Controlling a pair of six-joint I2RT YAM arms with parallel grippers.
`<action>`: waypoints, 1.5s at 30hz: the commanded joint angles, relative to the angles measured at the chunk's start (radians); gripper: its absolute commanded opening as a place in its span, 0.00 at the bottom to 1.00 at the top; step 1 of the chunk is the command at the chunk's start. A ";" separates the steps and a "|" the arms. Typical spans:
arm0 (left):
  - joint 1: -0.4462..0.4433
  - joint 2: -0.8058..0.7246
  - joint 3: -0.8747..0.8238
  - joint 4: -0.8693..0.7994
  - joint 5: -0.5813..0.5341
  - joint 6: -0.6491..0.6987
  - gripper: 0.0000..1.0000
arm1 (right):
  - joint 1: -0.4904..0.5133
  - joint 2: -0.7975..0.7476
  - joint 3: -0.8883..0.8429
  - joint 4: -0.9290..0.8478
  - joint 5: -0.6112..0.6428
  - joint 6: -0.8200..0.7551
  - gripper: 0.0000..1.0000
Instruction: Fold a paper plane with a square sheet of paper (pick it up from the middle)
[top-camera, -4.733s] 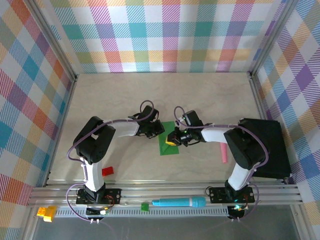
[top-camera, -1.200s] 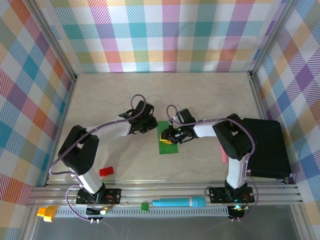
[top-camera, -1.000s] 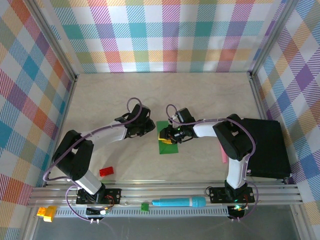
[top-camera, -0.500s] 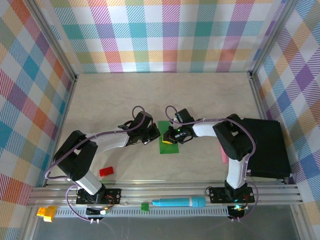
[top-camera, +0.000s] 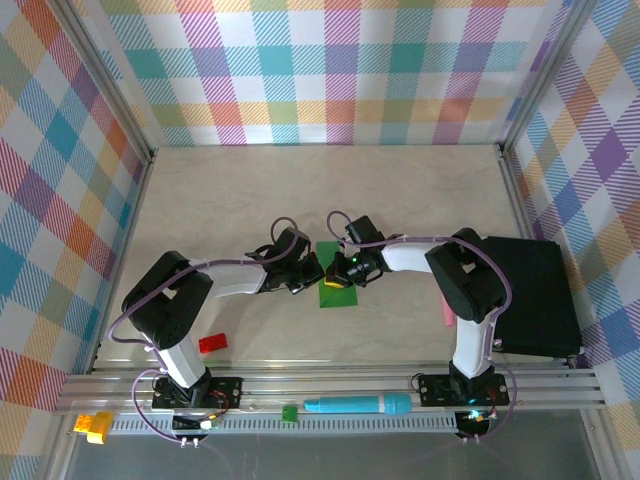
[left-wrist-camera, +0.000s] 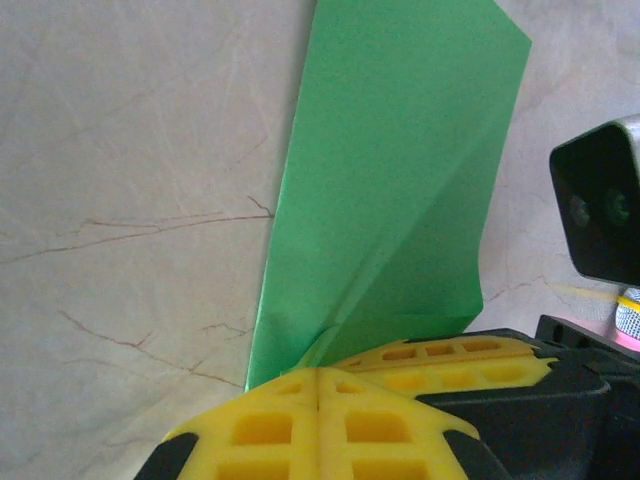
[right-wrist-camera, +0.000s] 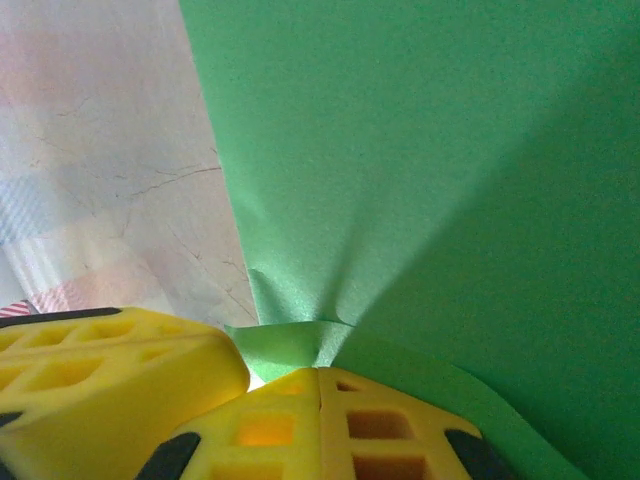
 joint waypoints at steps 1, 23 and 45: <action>-0.007 0.039 0.002 0.015 0.011 -0.015 0.00 | 0.000 0.061 -0.032 -0.145 0.134 -0.015 0.01; -0.009 0.116 0.059 -0.218 -0.057 0.002 0.00 | -0.003 -0.105 0.046 -0.107 0.061 -0.085 0.05; -0.009 0.097 0.127 -0.246 -0.048 0.036 0.00 | -0.016 -0.045 -0.202 0.039 0.200 -0.023 0.03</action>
